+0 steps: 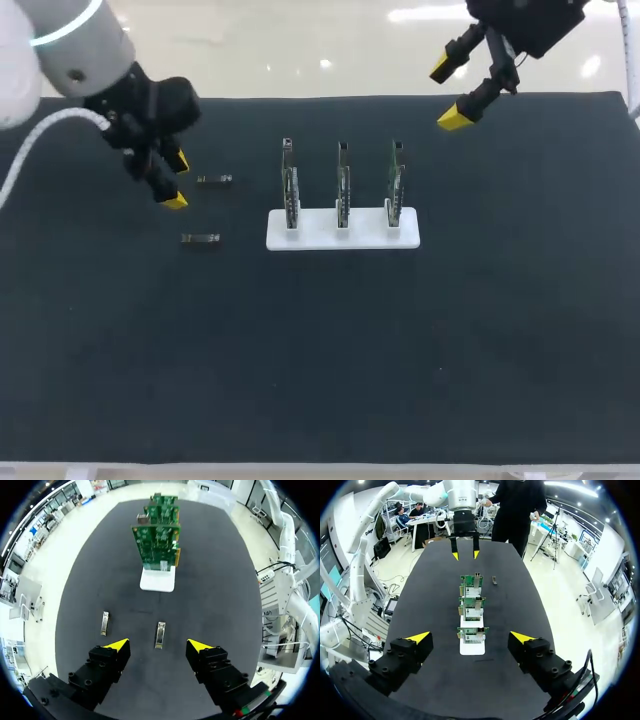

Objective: Pick up the optical module with the left hand, and insert it into the network port with the right hand.

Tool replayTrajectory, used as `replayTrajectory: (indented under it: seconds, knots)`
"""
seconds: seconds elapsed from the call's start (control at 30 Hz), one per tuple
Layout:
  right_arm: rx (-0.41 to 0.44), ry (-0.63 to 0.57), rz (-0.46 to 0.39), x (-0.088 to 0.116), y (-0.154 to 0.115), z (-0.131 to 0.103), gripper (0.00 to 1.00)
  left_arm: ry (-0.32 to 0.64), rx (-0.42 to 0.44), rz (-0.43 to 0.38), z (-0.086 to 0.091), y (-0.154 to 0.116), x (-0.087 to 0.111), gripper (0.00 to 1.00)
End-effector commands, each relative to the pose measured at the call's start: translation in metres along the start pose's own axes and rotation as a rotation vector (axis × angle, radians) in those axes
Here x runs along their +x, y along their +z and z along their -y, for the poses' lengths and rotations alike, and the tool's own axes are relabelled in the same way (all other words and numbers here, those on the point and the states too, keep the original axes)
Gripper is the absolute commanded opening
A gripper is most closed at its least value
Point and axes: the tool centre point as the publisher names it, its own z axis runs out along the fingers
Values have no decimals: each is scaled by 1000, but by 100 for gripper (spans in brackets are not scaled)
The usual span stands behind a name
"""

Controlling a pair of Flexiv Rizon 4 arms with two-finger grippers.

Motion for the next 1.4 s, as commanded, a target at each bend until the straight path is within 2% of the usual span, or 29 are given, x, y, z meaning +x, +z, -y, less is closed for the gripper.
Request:
replayTrajectory:
  seconds: [0.03,0.43,0.47,0.87,1.3,1.4]
  knots:
    - [0,-1,2,0,0,0,100,-1,28,-207,-9,9,-3,100]
    - [0,-1,2,0,0,0,100,-6,63,-208,-7,25,10,100]
    - [0,-1,2,0,0,0,100,1,53,-190,-6,27,11,100]
    - [0,-1,2,0,0,0,100,12,38,-196,-7,48,25,100]
    - [0,-1,2,0,0,0,100,18,55,-181,1,67,29,100]
    - [0,-1,2,0,0,0,100,24,52,-151,1,68,28,100]
